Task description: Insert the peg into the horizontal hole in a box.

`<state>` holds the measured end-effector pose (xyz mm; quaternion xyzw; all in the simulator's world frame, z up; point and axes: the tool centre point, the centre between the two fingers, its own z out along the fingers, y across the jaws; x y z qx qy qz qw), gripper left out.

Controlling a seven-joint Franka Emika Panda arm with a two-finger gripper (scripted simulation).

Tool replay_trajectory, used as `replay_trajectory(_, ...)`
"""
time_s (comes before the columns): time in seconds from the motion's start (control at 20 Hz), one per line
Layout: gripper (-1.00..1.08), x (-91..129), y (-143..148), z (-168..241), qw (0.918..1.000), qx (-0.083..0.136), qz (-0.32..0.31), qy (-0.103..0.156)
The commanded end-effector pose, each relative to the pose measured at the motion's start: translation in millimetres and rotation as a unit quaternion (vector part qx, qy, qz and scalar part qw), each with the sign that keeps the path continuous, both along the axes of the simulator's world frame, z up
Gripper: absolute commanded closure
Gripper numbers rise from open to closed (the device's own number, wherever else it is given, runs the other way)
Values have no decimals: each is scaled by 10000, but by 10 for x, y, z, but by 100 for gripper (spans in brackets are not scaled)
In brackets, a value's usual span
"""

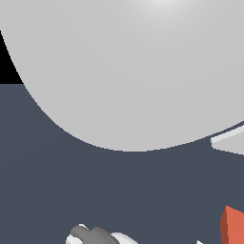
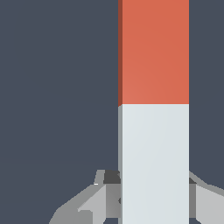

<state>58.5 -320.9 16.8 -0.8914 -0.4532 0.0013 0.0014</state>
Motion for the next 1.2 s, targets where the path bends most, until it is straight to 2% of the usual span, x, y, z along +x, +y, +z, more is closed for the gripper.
replay_trajectory(0.0, 108, 8, 68, 47, 10000, -5, 35, -16)
replay_trajectory(0.25, 108, -13, 288, 137, 9999, -4, 136, -17)
replay_trajectory(0.5, 108, -54, 636, 280, 9996, -3, 297, -17)
replay_trajectory(0.85, 108, -157, 1284, 549, 9982, -2, 599, -18)
replay_trajectory(1.15, 108, -304, 1965, 837, 9958, -3, 919, -19)
